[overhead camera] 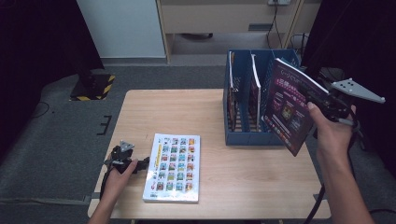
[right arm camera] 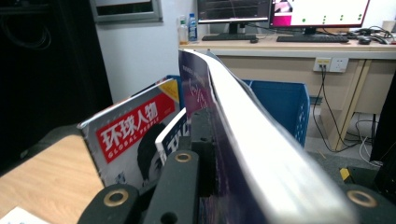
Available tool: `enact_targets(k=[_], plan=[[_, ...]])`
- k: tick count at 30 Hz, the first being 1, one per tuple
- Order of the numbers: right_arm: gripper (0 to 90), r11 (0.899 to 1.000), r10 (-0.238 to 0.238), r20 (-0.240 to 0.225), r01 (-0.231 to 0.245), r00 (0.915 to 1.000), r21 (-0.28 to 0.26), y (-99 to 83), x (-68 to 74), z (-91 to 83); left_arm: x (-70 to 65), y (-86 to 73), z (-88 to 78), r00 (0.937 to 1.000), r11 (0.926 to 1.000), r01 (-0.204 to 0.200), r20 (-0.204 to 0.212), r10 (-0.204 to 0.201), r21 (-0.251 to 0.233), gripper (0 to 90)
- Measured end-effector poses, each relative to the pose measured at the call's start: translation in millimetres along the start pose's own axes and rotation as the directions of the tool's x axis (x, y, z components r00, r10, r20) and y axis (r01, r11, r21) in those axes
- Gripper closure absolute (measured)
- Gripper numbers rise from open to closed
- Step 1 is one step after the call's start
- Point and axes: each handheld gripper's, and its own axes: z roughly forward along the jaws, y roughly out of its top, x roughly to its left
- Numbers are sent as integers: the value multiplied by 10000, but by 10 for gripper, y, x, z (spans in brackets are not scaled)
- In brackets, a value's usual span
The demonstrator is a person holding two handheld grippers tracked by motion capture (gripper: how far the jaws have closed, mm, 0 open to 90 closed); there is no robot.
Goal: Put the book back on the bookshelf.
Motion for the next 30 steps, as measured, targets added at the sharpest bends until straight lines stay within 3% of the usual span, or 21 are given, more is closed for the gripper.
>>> enact_targets(k=[11,21,30], plan=[[839,9999,-118,478,124,9988,-119,151,22,352,-7,5,4,10000,10000,-18,8,18,3,0],[839,9999,-139,996,144,9949,-39,184,12,705,-9,6,5,10000,10000,-9,3,9,3,0],[840,9998,8,1241,17,9923,-208,238,-19,849,-10,6,6,10000,10000,-7,3,7,3,0]])
